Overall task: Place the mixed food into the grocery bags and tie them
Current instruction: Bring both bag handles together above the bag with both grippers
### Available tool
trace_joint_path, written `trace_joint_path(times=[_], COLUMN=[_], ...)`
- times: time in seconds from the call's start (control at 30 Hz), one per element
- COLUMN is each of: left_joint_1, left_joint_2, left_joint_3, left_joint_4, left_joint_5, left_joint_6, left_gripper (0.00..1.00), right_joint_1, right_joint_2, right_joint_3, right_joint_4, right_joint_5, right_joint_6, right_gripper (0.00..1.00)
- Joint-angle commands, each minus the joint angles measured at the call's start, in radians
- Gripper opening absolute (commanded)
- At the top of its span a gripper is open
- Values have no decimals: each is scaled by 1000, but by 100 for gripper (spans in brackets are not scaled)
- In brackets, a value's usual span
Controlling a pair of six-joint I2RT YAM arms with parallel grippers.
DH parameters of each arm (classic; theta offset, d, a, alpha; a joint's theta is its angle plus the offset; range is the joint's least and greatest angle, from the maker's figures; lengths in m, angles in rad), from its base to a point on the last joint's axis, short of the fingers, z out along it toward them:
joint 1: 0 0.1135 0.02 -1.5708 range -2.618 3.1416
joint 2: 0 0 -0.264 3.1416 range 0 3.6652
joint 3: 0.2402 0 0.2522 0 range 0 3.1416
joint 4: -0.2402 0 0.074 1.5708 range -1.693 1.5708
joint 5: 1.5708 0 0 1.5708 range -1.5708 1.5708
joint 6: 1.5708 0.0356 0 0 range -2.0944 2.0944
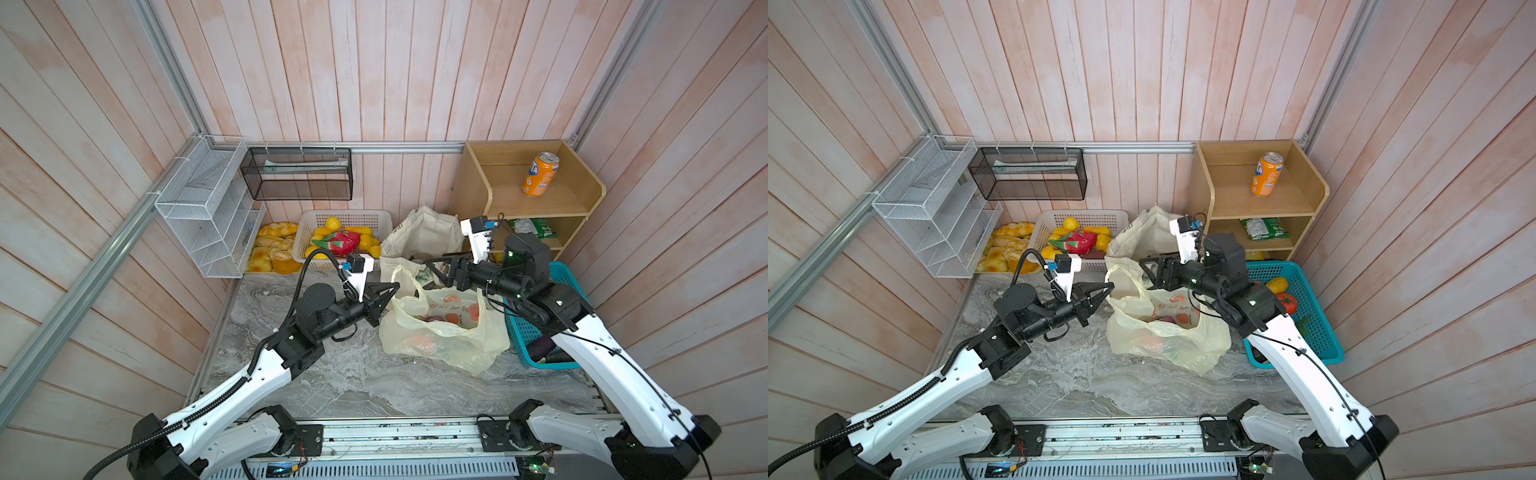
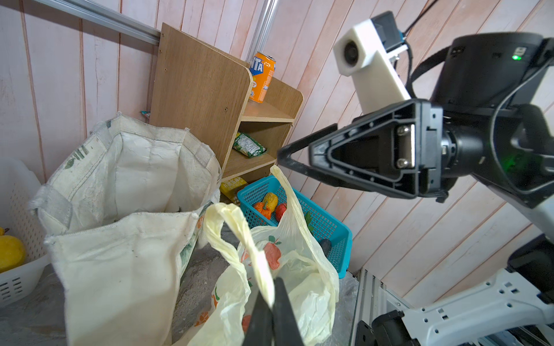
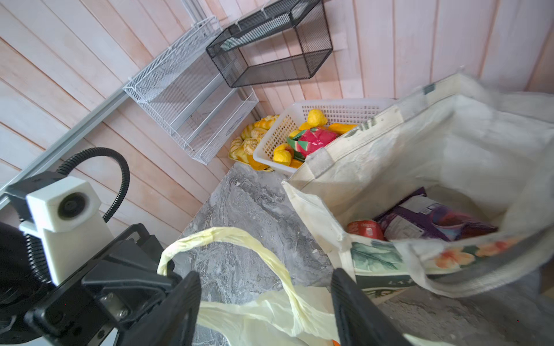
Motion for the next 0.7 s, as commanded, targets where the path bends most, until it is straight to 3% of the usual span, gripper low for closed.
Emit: trace_joint_path(times=[0.0,0.67], left_joint_1=[-4,-7], left_joint_2=[-12,8], left_joint_3=[-5,-3], left_joint_4=[12,27], left_joint_5=[16,36], left_joint_6=[31,38], left_gripper=[0,0], right_joint_1=[52,152], right_joint_2=[43,143], right_joint_3=[44,36], right_joint_4=[58,161], right_joint_5=[-22,4], right_joint_6=[4,10], right_gripper=[70,71])
